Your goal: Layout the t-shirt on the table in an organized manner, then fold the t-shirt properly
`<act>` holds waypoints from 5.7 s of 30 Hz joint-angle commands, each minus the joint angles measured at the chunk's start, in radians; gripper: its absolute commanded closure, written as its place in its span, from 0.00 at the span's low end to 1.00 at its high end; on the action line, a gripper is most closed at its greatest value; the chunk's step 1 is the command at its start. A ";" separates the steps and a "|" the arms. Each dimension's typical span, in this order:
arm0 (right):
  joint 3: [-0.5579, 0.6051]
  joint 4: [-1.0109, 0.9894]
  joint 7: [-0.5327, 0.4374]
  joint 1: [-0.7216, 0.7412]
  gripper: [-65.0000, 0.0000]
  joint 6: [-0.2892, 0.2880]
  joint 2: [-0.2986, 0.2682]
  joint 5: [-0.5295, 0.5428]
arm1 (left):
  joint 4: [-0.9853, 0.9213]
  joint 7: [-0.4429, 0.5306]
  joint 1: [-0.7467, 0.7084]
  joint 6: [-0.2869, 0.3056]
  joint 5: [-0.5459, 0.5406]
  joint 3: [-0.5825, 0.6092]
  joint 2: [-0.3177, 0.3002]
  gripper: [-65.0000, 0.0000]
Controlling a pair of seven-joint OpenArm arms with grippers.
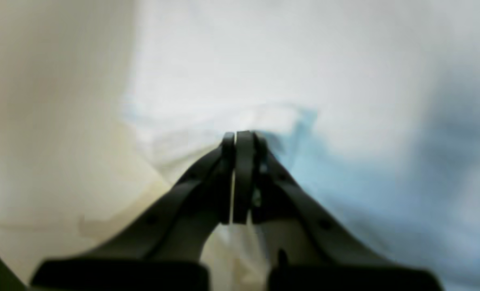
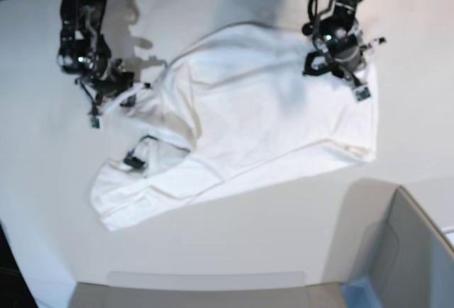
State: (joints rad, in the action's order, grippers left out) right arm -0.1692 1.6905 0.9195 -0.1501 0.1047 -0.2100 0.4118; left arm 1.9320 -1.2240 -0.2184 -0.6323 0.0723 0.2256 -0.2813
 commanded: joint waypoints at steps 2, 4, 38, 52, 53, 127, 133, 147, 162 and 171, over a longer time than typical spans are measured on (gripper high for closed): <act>-0.005 0.012 0.008 0.005 1.00 0.002 -0.009 -0.009 | 0.051 0.008 0.010 -0.004 0.013 -0.013 -0.002 1.00; -0.005 0.012 0.008 0.005 1.00 0.002 -0.009 -0.009 | 0.071 0.010 0.010 -0.004 0.013 -0.018 -0.002 1.00; -0.092 0.023 0.006 0.010 1.00 -0.004 0.005 -0.008 | 0.090 -0.012 0.087 -0.004 0.007 0.143 0.030 0.56; -0.092 0.015 0.006 0.011 1.00 -0.004 0.005 -0.009 | -0.006 -0.069 0.090 -0.010 0.014 0.105 0.027 0.56; -0.092 0.015 0.006 0.011 1.00 -0.004 0.005 -0.009 | -0.006 -0.069 0.090 -0.010 0.014 0.093 0.026 0.56; -0.094 0.007 0.006 0.042 1.00 -0.004 -0.013 -0.004 | 0.120 0.290 -0.267 -0.002 -0.214 0.014 -0.121 0.55; -0.094 0.007 0.006 0.040 1.00 -0.004 -0.013 -0.004 | 0.120 0.310 -0.267 -0.004 -0.403 0.044 -0.143 0.55; -0.094 0.007 0.006 0.040 1.00 -0.004 -0.013 -0.004 | -0.036 0.238 -0.085 -0.008 -0.404 0.001 -0.138 0.81; -0.095 0.059 -0.038 0.120 1.00 -0.006 -0.013 -0.003 | 0.109 0.293 -0.013 -0.002 -0.404 -0.260 -0.085 1.00; -0.085 0.081 -0.198 0.341 1.00 -0.006 -0.015 0.129 | 0.109 0.496 0.110 -0.004 -0.404 -0.340 -0.062 1.00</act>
State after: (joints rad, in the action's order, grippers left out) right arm -0.2478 1.7493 0.7696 0.1608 0.0856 -0.2100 0.5617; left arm 2.0258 -0.7719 -0.1219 -0.6117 -0.3847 -0.0967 -0.3325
